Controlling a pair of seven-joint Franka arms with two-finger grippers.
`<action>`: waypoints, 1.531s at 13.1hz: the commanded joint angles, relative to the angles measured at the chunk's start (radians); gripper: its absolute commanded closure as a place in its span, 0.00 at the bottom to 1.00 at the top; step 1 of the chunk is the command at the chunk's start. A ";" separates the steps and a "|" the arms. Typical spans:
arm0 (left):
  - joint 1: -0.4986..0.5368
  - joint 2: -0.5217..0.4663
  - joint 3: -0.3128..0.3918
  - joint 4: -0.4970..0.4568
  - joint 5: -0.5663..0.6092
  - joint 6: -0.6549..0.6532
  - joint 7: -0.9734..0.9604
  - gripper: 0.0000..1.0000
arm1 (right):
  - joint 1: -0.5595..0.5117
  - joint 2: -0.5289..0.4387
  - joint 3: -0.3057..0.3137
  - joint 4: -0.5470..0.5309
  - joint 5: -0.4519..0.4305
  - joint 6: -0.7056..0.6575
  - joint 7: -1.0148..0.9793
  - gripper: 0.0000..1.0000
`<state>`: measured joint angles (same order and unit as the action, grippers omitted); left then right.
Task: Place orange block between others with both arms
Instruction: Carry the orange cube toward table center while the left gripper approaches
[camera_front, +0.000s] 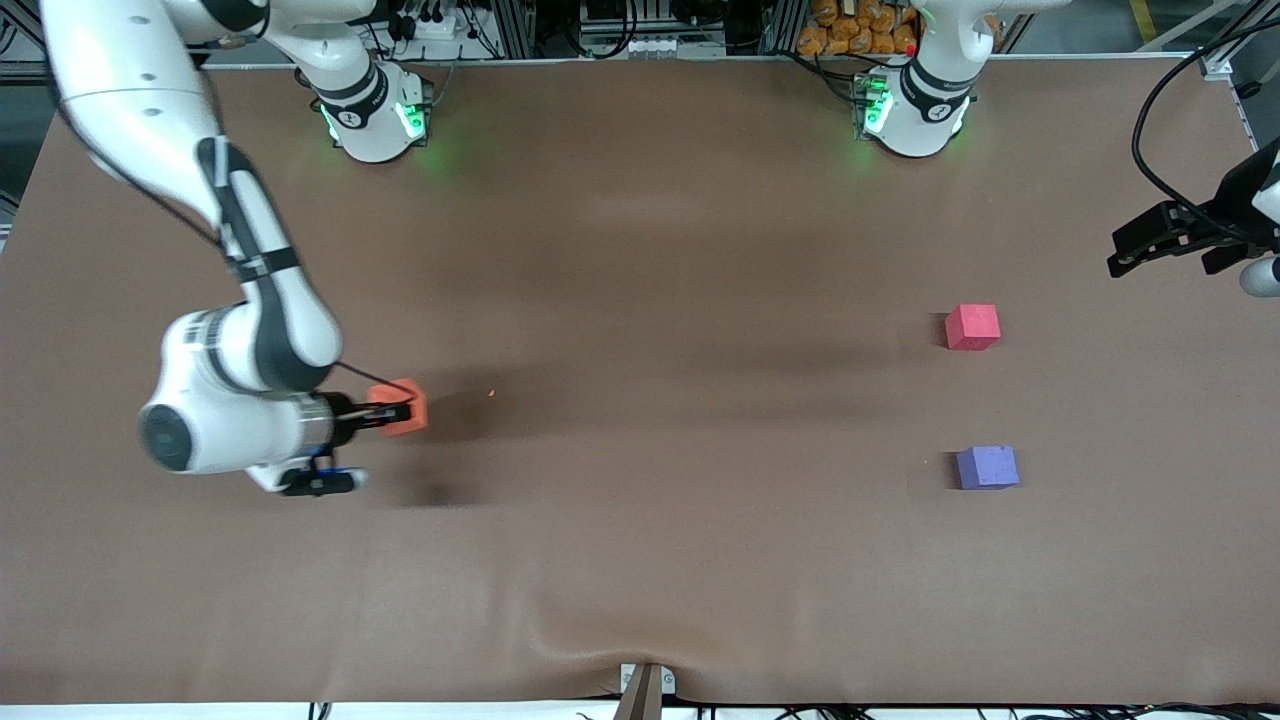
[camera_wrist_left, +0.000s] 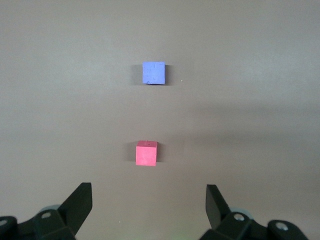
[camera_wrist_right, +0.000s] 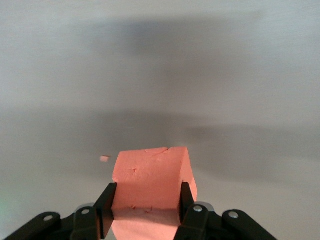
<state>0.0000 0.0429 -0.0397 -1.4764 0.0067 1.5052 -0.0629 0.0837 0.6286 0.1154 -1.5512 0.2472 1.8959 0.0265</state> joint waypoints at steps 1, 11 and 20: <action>-0.006 0.003 -0.006 0.013 -0.010 -0.002 0.021 0.00 | 0.114 -0.009 -0.005 -0.003 0.021 0.066 0.117 0.50; -0.032 -0.008 -0.250 0.022 -0.002 -0.003 -0.216 0.00 | 0.419 0.068 -0.006 0.031 0.021 0.238 0.418 0.49; -0.058 0.126 -0.290 0.008 -0.010 -0.085 -0.196 0.00 | 0.488 0.131 -0.008 0.053 0.204 0.305 0.441 0.37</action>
<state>-0.0581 0.1352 -0.3256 -1.4884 0.0058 1.4412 -0.2708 0.5584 0.7422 0.1179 -1.5269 0.4279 2.2014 0.4602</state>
